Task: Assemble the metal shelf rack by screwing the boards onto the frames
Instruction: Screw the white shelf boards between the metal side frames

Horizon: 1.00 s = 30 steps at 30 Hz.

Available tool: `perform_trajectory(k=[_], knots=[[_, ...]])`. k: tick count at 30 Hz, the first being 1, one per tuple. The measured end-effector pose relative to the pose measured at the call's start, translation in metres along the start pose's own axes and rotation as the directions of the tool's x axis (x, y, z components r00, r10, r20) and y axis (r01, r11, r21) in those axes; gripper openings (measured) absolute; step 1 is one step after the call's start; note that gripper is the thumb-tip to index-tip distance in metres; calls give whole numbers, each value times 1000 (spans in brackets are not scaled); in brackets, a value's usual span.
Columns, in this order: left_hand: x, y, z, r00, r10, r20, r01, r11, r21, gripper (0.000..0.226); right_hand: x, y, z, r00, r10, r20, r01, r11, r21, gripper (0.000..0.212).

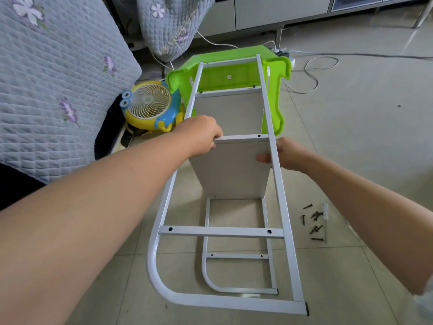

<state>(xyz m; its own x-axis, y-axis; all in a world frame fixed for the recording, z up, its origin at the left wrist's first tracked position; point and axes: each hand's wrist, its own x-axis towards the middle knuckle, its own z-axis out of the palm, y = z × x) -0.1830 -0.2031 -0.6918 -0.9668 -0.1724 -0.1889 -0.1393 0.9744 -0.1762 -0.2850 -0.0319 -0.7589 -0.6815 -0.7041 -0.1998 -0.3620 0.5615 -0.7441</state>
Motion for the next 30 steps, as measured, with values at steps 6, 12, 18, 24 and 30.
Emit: perform_trajectory(k=[6,12,18,24,30], knots=[[6,-2,2,1000,-17,-12,18,1000,11,18,4,-1,0,1000,18,21,-19,999,28,33],[5,0,1,1000,-2,-4,2,999,50,13,10,-3,-5,992,80,93,-95,982,162,26],[4,-1,1,1000,14,-27,-13,999,45,16,13,-3,-7,991,84,104,-101,980,174,27],[6,-5,3,1000,-14,-19,13,999,-43,35,8,-7,-6,994,55,98,-66,991,120,11],[6,-5,-2,996,-78,51,85,984,-158,43,-1,-11,-8,997,-41,58,43,998,-36,12]])
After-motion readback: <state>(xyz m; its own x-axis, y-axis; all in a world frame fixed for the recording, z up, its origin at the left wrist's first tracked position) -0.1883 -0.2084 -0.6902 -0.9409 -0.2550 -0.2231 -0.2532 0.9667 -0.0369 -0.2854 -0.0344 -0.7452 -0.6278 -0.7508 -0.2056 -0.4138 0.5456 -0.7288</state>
